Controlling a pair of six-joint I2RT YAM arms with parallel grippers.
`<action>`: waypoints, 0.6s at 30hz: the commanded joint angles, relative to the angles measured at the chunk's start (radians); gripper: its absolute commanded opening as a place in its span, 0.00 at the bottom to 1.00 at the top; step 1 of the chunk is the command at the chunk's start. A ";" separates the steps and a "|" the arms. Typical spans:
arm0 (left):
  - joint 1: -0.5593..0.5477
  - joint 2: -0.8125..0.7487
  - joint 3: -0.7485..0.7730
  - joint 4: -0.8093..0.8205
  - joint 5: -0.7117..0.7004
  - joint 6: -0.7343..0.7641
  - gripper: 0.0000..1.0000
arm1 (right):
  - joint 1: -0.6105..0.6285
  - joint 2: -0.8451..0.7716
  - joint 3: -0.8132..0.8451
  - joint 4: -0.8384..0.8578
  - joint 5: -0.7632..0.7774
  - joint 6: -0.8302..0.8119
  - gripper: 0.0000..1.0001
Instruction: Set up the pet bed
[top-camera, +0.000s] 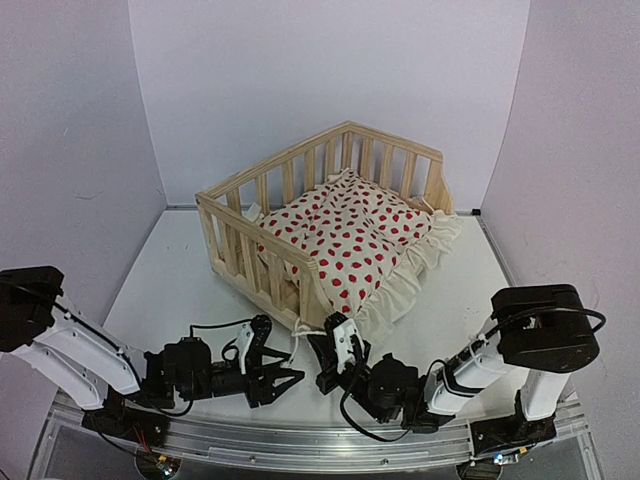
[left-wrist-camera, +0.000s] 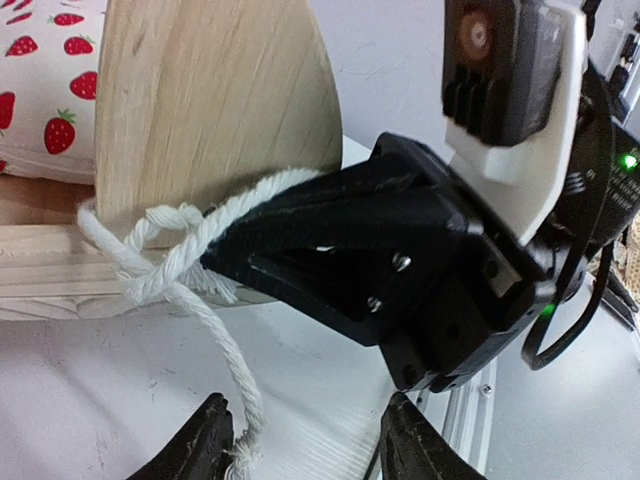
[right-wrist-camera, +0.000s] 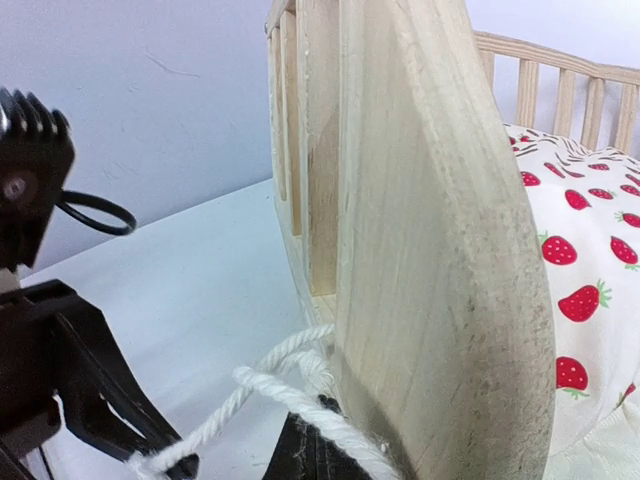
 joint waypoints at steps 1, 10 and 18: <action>-0.004 -0.169 0.018 -0.181 0.010 -0.025 0.52 | -0.005 -0.008 -0.014 0.055 0.021 -0.012 0.00; 0.077 -0.442 0.045 -0.485 0.037 -0.124 0.53 | -0.007 -0.016 -0.028 0.055 0.021 -0.032 0.00; 0.217 -0.479 0.076 -0.525 0.165 -0.153 0.50 | -0.009 -0.017 -0.021 0.055 0.017 -0.040 0.00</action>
